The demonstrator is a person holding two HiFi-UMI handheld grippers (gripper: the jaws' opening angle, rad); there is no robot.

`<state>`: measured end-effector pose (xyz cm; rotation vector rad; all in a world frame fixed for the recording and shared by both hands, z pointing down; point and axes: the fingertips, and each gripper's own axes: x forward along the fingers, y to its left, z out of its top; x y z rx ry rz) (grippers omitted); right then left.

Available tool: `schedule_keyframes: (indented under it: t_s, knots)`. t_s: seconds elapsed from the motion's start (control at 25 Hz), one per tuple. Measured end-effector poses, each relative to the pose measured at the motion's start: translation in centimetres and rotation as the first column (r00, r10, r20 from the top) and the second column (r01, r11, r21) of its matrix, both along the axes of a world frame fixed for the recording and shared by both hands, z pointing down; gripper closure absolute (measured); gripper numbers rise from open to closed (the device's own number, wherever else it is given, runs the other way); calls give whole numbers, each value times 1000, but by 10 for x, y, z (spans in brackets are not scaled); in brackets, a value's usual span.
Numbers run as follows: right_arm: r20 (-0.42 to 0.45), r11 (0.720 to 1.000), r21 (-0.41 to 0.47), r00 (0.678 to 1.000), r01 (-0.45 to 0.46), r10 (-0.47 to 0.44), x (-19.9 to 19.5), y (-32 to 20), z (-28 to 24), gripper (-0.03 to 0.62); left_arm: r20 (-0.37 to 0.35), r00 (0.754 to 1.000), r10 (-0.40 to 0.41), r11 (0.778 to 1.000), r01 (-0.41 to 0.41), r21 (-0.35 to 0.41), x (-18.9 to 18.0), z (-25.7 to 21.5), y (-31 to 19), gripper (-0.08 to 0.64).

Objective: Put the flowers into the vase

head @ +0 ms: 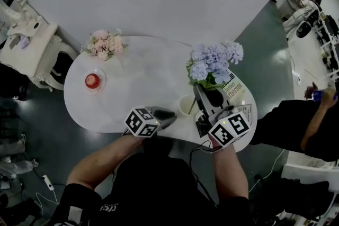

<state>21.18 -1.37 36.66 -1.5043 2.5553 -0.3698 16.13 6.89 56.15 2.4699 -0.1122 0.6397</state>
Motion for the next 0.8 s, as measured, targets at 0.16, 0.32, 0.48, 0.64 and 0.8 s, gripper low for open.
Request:
schedule_keyframes:
  t_s: [0.16, 0.32, 0.48, 0.64, 0.8]
  knots:
    - [-21, 1000, 6, 1000, 22, -22, -6, 0, -4, 500, 0, 1000, -4, 1000, 4, -1, 1, -1, 1, 503]
    - [-32, 999, 13, 999, 35, -35, -11, 0, -7, 494, 0, 1000, -7, 1000, 7, 0, 0, -2, 1, 505]
    - [-42, 999, 7, 998, 51, -50, -17, 0, -4, 489, -3, 1000, -8, 1000, 8, 1, -2, -2, 0, 504]
    - [-48, 998, -5, 997, 57, -57, -18, 2, 2, 483, -4, 1000, -9, 1000, 9, 2, -2, -1, 0, 503]
    - [-54, 998, -10, 997, 55, -55, -17, 3, 3, 480, -3, 1000, -9, 1000, 9, 3, -1, -3, 1, 504]
